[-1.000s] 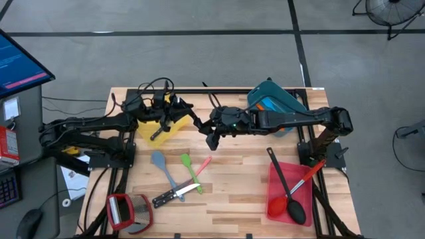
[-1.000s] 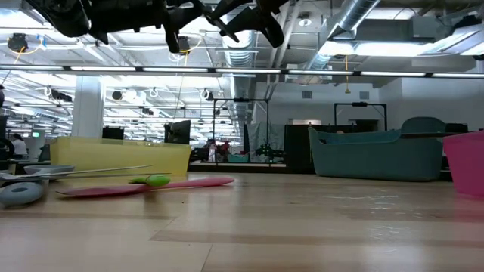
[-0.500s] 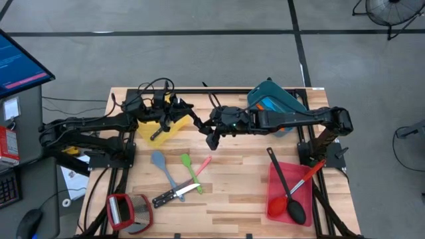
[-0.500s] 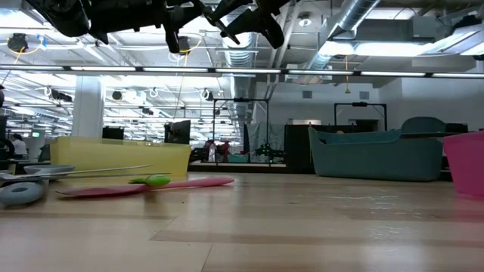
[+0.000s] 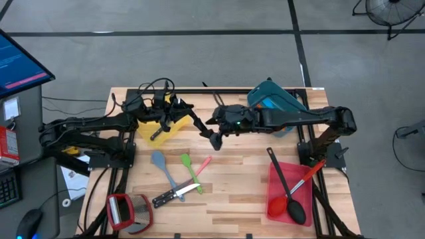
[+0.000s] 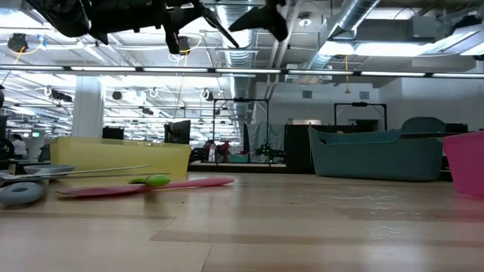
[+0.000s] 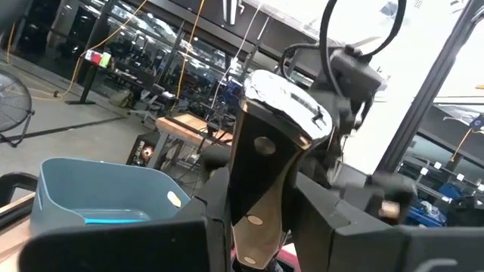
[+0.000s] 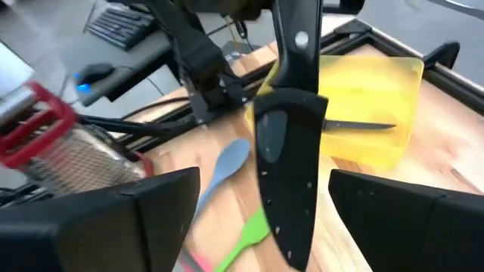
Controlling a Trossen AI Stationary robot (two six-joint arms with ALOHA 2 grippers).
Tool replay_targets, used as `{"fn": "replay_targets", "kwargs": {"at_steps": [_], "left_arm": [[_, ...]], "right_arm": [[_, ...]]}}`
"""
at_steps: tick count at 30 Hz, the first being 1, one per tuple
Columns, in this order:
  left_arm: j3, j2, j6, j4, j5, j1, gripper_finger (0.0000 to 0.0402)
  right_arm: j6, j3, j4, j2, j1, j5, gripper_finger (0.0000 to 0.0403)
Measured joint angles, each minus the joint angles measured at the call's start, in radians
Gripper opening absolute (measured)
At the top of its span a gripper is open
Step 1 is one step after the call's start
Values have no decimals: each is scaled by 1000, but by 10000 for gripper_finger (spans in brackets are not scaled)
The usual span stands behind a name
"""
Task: Pick & Place Kitchen Items
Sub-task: Put the black knife into the yellow bin
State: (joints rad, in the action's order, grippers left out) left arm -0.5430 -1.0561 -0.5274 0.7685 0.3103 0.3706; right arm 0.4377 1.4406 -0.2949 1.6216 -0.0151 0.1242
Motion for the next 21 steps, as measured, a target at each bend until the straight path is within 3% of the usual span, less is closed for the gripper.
{"fn": "replay_targets", "kwargs": {"at_steps": [7,12,16,21], "left_arm": [[0,0,-7,-16,106,1,67],[0,25,44,-181,129,1,67],[0,49,106,-367,-8,2,67],[-38,73,88,-625,-215,2,67]], "right_arm": [[0,0,-98,-138,-23,-18,291],[6,0,-181,-213,-50,55,291],[7,0,-239,-234,-71,115,291],[8,0,-277,-216,-71,117,291]]}}
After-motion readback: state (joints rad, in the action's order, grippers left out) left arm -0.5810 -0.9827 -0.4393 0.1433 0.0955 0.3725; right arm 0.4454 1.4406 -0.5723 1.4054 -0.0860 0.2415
